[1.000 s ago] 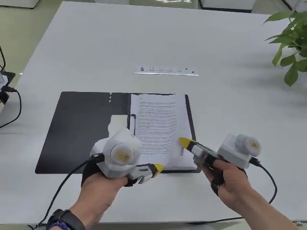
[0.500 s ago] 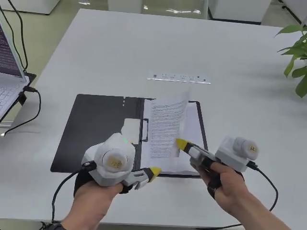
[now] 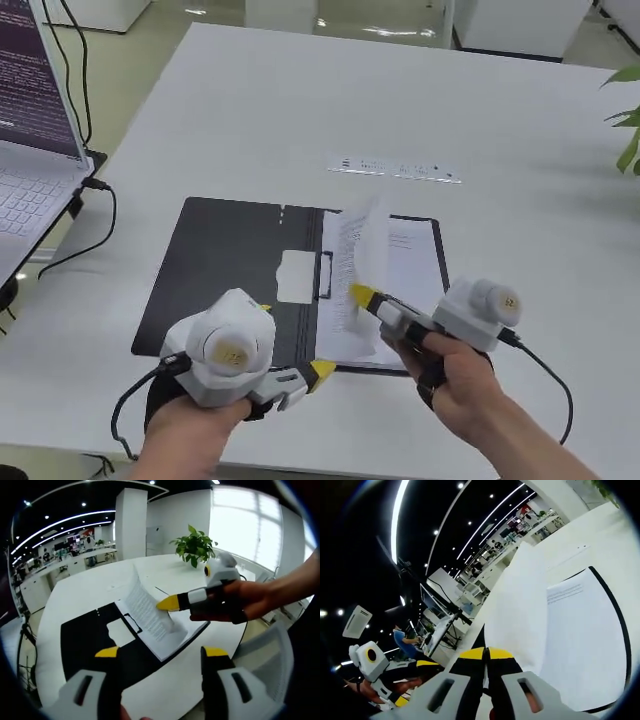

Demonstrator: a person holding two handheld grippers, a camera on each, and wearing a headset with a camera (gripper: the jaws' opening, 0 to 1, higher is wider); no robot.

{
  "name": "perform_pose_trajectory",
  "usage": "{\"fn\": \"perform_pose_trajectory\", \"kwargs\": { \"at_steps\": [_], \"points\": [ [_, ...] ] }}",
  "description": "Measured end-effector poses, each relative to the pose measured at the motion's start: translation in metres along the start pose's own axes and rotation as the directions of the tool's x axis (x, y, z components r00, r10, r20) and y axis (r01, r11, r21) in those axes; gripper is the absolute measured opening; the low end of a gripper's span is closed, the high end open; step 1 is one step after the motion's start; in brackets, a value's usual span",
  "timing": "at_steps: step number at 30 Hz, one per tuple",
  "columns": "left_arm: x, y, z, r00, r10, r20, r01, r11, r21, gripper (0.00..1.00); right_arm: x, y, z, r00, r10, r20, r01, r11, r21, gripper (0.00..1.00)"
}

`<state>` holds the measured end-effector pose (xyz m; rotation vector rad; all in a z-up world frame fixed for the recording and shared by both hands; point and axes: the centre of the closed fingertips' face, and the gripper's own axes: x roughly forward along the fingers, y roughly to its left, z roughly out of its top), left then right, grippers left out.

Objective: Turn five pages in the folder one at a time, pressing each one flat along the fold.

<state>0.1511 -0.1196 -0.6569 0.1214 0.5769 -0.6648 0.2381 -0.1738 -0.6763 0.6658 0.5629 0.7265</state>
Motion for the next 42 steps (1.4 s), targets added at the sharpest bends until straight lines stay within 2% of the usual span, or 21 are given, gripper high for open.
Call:
{"fn": "perform_pose_trajectory", "kwargs": {
  "at_steps": [7,12,18,25,29,35,39,42],
  "points": [
    [-0.011,0.003,-0.004,0.9999,0.007,0.012,-0.007,1.000,-0.021,0.63,0.022,0.014,-0.016,0.9993,0.025,-0.029,-0.025,1.000,-0.004,0.00],
    [-0.019,0.008,-0.006,0.9998,0.013,0.016,-0.012,1.000,-0.009,0.63,0.034,0.024,-0.025,0.9984,0.043,-0.037,-0.043,0.999,0.016,0.00],
    [-0.032,0.028,-0.014,0.9989,0.039,0.026,-0.038,0.998,-0.049,0.63,0.051,0.033,-0.045,0.9963,0.054,-0.067,-0.051,0.998,0.045,0.00],
    [-0.046,0.052,-0.020,0.9970,0.070,0.034,-0.067,0.995,-0.075,0.63,0.079,0.048,-0.054,0.9933,0.076,-0.088,-0.071,0.996,0.057,0.00],
    [-0.050,0.065,-0.026,0.9965,0.081,0.021,-0.079,0.994,-0.081,0.63,0.092,0.056,-0.062,0.9895,0.095,-0.109,-0.087,0.994,0.069,0.00],
    [-0.057,0.078,-0.030,0.9949,0.098,0.022,-0.096,0.991,-0.094,0.63,0.107,0.060,-0.074,0.9866,0.105,-0.125,-0.095,0.992,0.087,0.00],
    [-0.059,0.083,-0.038,0.9950,0.100,0.003,-0.099,0.989,-0.106,0.63,0.118,0.061,-0.085,0.9812,0.112,-0.157,-0.101,0.992,0.076,0.00],
    [-0.063,0.089,-0.044,0.9944,0.106,-0.005,-0.106,0.988,-0.111,0.63,0.123,0.056,-0.095,0.9798,0.101,-0.172,-0.087,0.992,0.091,0.00]
  ]
}}
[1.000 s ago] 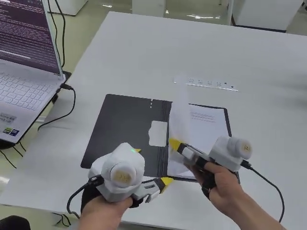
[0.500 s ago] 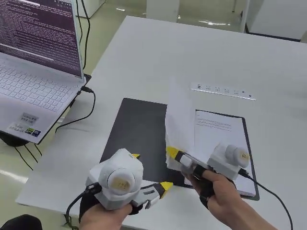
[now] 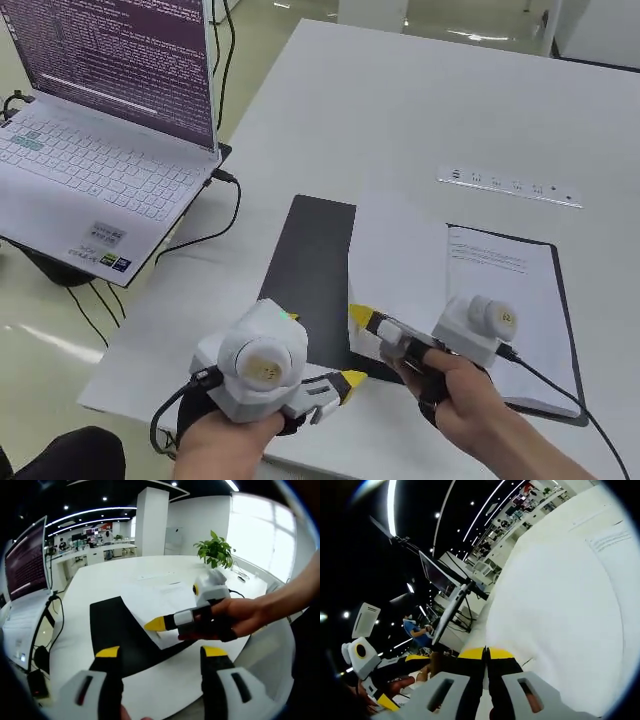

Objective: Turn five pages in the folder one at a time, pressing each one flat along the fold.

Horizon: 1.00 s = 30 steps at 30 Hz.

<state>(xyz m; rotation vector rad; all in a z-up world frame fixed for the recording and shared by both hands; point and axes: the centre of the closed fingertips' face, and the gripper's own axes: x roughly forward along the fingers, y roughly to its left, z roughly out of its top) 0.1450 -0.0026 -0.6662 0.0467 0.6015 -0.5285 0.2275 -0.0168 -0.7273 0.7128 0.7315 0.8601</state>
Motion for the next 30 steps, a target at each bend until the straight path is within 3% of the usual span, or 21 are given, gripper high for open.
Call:
{"fn": "perform_pose_trajectory", "kwargs": {
  "at_steps": [6,18,24,30],
  "points": [
    [-0.004,0.010,-0.006,0.9997,0.021,-0.014,-0.022,1.000,-0.022,0.62,0.009,-0.010,-0.010,0.9996,-0.019,-0.019,0.019,1.000,0.024,0.00],
    [-0.004,0.018,-0.012,0.9989,0.031,-0.034,-0.032,0.999,-0.038,0.62,0.026,-0.036,-0.030,0.9953,-0.073,-0.063,0.079,0.991,0.104,0.00],
    [-0.003,0.020,-0.013,0.9986,0.032,-0.042,-0.034,0.999,-0.035,0.61,0.031,-0.045,-0.034,0.9934,-0.097,-0.061,0.104,0.986,0.127,0.01],
    [-0.003,0.020,-0.016,0.9980,0.028,-0.056,-0.030,0.999,-0.025,0.61,0.030,-0.044,-0.030,0.9951,-0.091,-0.037,0.096,0.984,0.151,0.00]
  ]
}}
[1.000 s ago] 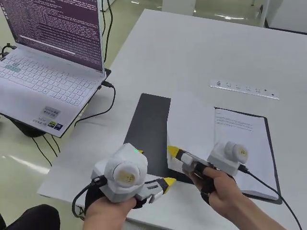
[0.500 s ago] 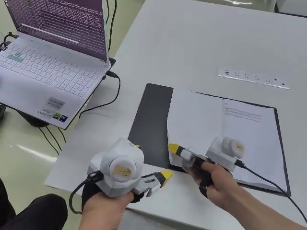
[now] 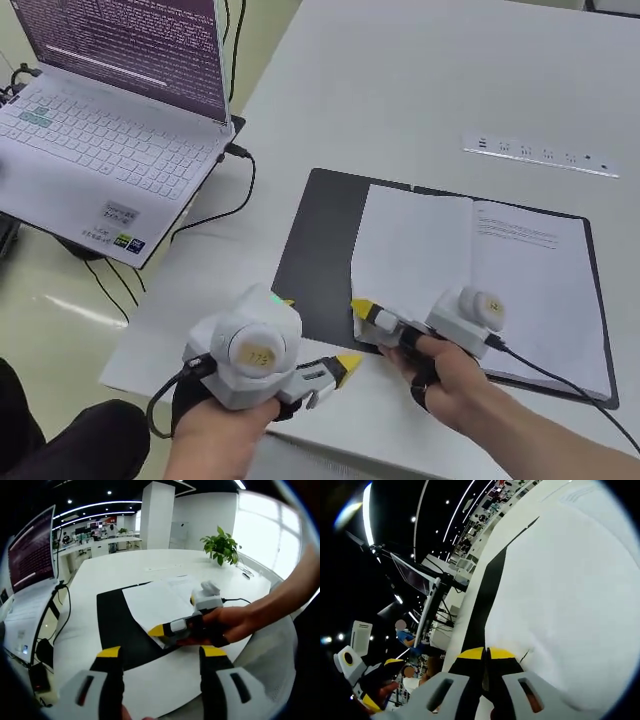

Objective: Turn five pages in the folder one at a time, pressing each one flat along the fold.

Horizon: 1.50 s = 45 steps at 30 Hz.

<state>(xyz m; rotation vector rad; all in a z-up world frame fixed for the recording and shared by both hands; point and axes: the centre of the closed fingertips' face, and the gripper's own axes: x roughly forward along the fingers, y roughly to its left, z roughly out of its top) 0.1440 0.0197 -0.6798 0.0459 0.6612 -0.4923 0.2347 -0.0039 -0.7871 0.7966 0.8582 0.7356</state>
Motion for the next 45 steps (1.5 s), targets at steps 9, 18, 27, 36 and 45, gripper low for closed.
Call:
{"fn": "perform_pose_trajectory", "kwargs": {
  "at_steps": [9,18,27,36,45],
  "points": [
    [-0.001,-0.007,0.002,0.9998,-0.020,-0.003,0.020,1.000,0.024,0.61,-0.003,0.008,-0.002,0.9979,0.059,0.026,-0.060,0.998,0.030,0.15],
    [-0.001,-0.001,-0.012,0.9995,-0.026,-0.015,0.026,1.000,-0.017,0.50,-0.027,0.020,0.013,0.9905,0.092,0.103,-0.091,0.996,-0.014,0.27],
    [0.009,0.003,-0.005,0.9983,-0.058,-0.004,0.058,0.998,-0.020,0.27,-0.082,0.005,0.042,0.9851,0.045,0.166,-0.032,0.996,-0.082,0.24],
    [0.044,0.002,0.007,0.9957,-0.093,-0.005,0.093,0.995,-0.030,0.08,-0.133,-0.022,0.072,0.9636,-0.014,0.267,0.036,0.997,-0.075,0.22],
    [0.086,0.002,-0.009,0.9906,-0.118,-0.069,0.113,0.991,-0.065,0.00,-0.151,-0.038,0.072,0.9572,-0.046,0.286,0.067,0.996,-0.065,0.20]
  ]
}}
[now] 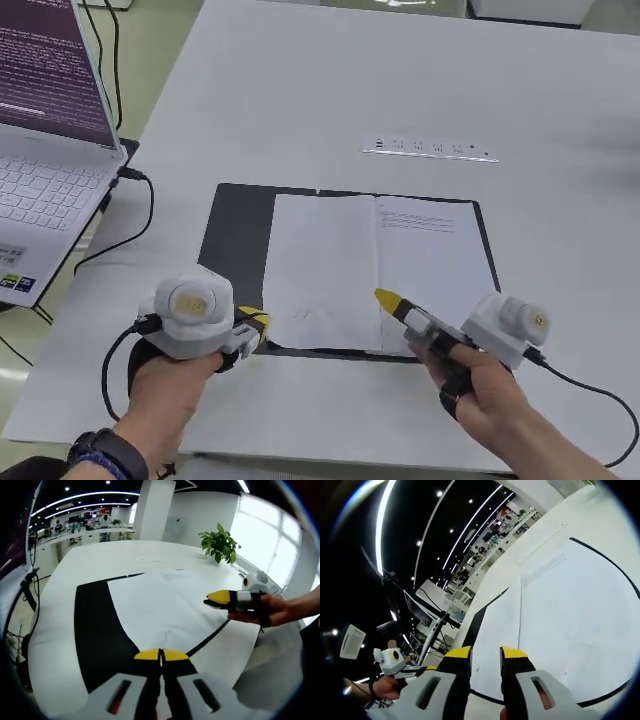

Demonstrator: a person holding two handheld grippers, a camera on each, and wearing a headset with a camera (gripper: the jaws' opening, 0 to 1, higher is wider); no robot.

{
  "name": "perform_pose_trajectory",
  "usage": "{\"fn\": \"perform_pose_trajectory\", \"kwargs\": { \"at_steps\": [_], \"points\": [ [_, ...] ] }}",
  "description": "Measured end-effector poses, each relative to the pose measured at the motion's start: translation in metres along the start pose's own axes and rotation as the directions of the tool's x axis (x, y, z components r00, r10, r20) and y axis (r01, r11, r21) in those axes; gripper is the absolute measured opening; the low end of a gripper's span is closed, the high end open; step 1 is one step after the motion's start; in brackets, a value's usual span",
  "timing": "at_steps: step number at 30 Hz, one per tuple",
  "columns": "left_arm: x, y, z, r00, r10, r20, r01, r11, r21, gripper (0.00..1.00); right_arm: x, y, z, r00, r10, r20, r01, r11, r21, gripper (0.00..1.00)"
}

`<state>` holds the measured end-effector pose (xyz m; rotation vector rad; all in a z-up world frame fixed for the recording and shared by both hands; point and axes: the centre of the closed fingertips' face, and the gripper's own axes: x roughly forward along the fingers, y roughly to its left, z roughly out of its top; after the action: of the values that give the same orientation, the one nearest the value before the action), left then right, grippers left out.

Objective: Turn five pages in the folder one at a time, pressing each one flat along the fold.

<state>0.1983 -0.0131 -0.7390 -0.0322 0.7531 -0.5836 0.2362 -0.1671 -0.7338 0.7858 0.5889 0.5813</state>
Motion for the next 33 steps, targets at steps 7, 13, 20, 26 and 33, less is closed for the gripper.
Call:
{"fn": "perform_pose_trajectory", "kwargs": {
  "at_steps": [7,13,20,26,33],
  "points": [
    [0.021,0.007,-0.012,0.9996,0.001,-0.028,-0.003,0.998,-0.068,0.00,0.002,-0.002,-0.007,0.9996,0.002,-0.030,-0.002,1.000,-0.006,0.20],
    [0.031,0.011,-0.028,0.9971,0.008,-0.075,-0.014,0.996,-0.083,0.00,0.007,-0.002,-0.014,0.9980,0.012,-0.062,-0.013,1.000,-0.017,0.19],
    [0.030,0.009,-0.038,0.9944,0.016,-0.105,-0.025,0.996,-0.080,0.00,0.009,-0.004,-0.019,0.9915,0.027,-0.127,-0.035,0.997,-0.065,0.14],
    [0.030,0.011,-0.038,0.9942,0.011,-0.107,-0.024,0.991,-0.128,0.00,0.021,-0.020,-0.009,0.9886,0.000,-0.151,-0.017,0.994,-0.112,0.09],
    [0.031,0.009,-0.038,0.9937,-0.001,-0.112,-0.020,0.983,-0.184,0.00,0.045,-0.021,0.008,0.9875,0.012,-0.157,-0.036,0.989,-0.147,0.06]
  ]
}}
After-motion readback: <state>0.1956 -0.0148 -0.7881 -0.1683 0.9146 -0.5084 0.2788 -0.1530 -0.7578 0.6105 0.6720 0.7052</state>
